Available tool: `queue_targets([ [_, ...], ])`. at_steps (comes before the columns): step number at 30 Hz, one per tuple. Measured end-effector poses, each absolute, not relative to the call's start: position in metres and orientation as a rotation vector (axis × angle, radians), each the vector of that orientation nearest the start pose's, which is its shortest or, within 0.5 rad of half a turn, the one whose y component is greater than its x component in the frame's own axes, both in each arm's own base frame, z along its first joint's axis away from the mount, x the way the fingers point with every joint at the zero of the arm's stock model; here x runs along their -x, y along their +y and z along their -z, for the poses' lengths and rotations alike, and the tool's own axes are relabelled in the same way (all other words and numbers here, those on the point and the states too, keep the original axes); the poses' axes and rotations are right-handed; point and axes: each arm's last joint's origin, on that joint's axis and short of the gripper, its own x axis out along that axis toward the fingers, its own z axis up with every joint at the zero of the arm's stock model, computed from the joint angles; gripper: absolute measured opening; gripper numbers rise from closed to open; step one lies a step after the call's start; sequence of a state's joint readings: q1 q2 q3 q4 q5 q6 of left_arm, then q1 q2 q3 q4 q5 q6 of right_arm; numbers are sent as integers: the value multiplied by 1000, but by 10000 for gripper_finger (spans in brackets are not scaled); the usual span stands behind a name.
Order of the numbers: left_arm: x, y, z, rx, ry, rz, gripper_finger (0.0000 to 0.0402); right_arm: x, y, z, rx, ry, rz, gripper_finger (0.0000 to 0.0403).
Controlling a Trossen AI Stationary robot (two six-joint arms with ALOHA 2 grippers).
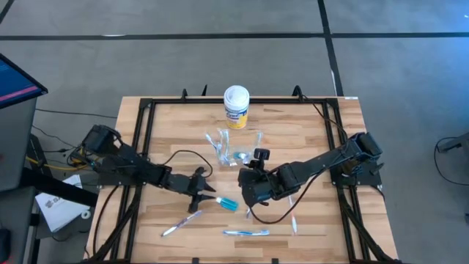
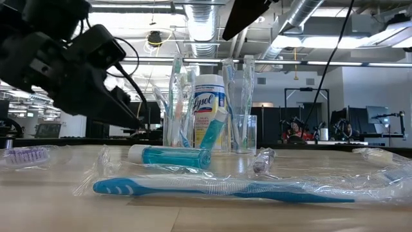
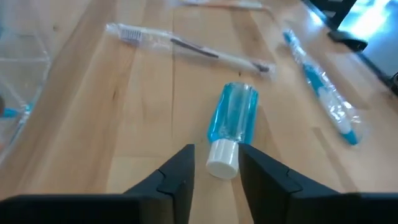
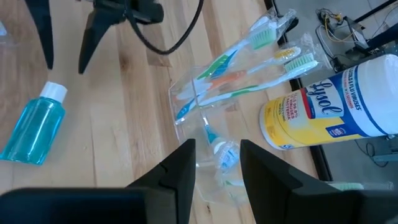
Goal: Pick & Place toothbrushing station
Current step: Put the blue mouthwash into the transparent organizer
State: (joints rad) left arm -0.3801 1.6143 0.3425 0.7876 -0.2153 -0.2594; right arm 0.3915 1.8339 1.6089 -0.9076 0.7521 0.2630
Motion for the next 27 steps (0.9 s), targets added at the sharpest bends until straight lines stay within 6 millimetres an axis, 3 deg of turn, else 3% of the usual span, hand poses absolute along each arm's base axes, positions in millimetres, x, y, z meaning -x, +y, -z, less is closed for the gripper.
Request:
queue_targets([
  [8,-248,-92,-94,-3,514,119,147,-359,126,-280,375,902,437,116],
  [27,-248,-93,-94,12,522,157,155,-358,126,-280,375,902,436,116],
])
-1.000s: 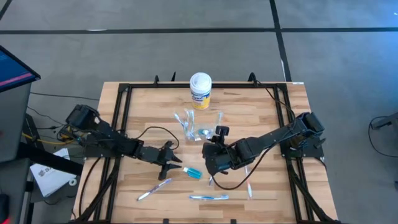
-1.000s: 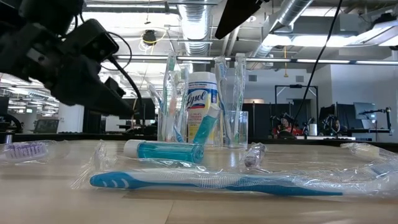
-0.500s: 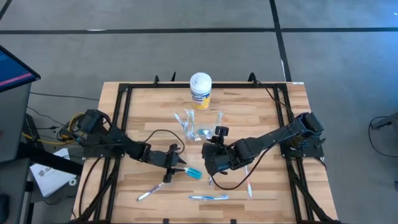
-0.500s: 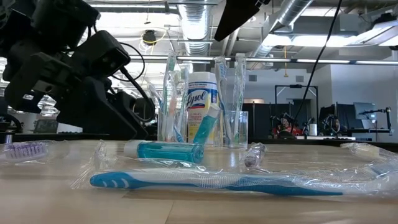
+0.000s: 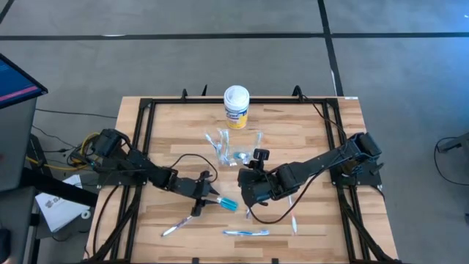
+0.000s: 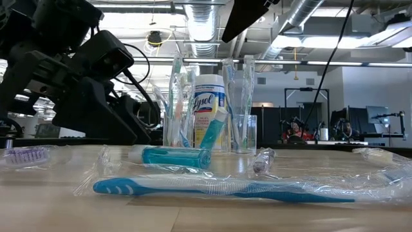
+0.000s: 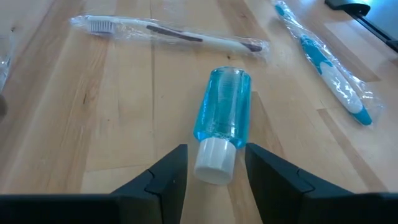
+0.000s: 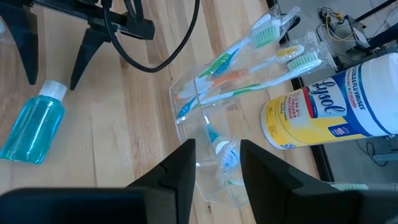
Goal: Pick & Place toothbrushing station
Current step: Put the blue mouthwash into the transparent organizer
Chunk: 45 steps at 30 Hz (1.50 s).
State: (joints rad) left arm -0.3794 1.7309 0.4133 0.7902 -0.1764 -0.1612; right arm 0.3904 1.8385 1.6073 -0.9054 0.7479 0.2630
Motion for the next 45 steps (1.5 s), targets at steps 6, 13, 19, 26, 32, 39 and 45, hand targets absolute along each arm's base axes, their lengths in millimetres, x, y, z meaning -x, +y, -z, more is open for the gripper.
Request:
queue_targets([
  [6,-248,-93,-93,12,522,156,154,-358,126,-280,375,902,436,116],
  [13,-248,-93,-93,12,523,156,154,-358,126,-280,375,901,436,116],
  [19,-248,-93,-93,12,524,156,154,-358,126,-280,374,901,437,116],
  [26,-247,-94,-93,15,526,156,154,-359,126,-280,373,900,437,116],
  [32,-247,-94,-93,25,527,153,154,-359,126,-280,373,899,437,116],
  [39,-247,-94,-93,40,529,148,154,-358,126,-280,373,899,437,116],
  [45,-247,-93,-93,40,529,148,154,-359,126,-280,373,899,437,116],
])
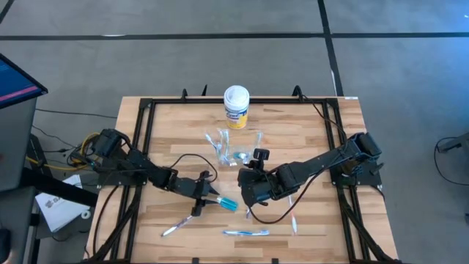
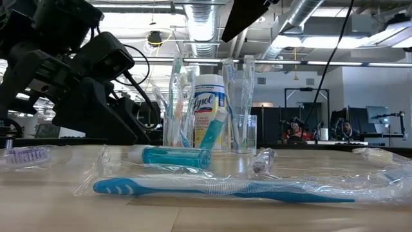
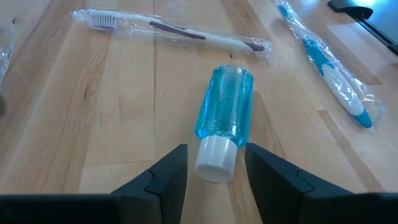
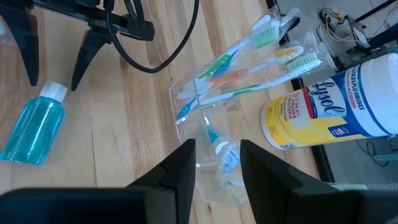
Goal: Pick & Place toothbrushing station
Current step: Put the blue mouthwash into the transparent organizer
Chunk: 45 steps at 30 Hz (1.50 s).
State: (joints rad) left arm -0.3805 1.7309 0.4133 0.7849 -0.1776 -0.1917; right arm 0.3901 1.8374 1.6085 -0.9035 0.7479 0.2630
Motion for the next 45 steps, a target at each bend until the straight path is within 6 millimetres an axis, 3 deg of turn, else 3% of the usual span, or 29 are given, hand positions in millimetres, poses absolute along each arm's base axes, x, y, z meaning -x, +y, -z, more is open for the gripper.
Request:
queue_targets([
  [24,-254,-94,-98,14,505,151,154,-362,120,-281,359,894,453,116],
  [40,-251,-93,-87,-35,588,147,154,-362,120,-281,353,901,440,116],
  [45,-262,-94,-79,-48,600,171,154,-362,120,-281,356,898,438,116],
])
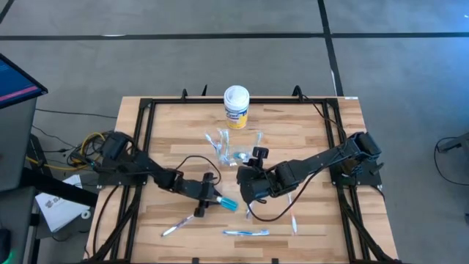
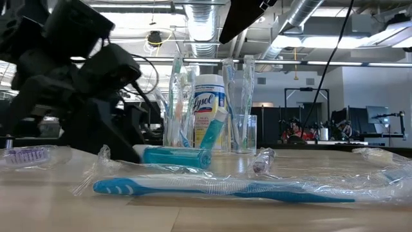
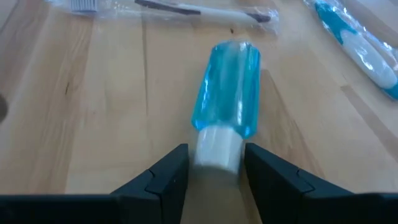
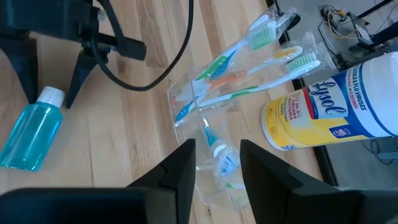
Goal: Pick & Place toothbrushing station
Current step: Put the blue mouthwash into the transparent organizer
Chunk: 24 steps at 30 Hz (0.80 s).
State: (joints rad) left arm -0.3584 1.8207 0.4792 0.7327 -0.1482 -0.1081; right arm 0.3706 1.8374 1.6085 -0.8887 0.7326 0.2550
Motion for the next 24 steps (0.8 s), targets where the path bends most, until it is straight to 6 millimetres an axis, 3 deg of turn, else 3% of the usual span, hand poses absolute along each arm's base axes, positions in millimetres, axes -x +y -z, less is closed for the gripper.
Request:
queue_targets([
  [16,-262,-91,-74,-65,625,191,153,-362,120,-281,356,902,435,116],
  [24,-262,-91,-75,-65,626,193,106,-362,120,-281,355,901,435,116],
])
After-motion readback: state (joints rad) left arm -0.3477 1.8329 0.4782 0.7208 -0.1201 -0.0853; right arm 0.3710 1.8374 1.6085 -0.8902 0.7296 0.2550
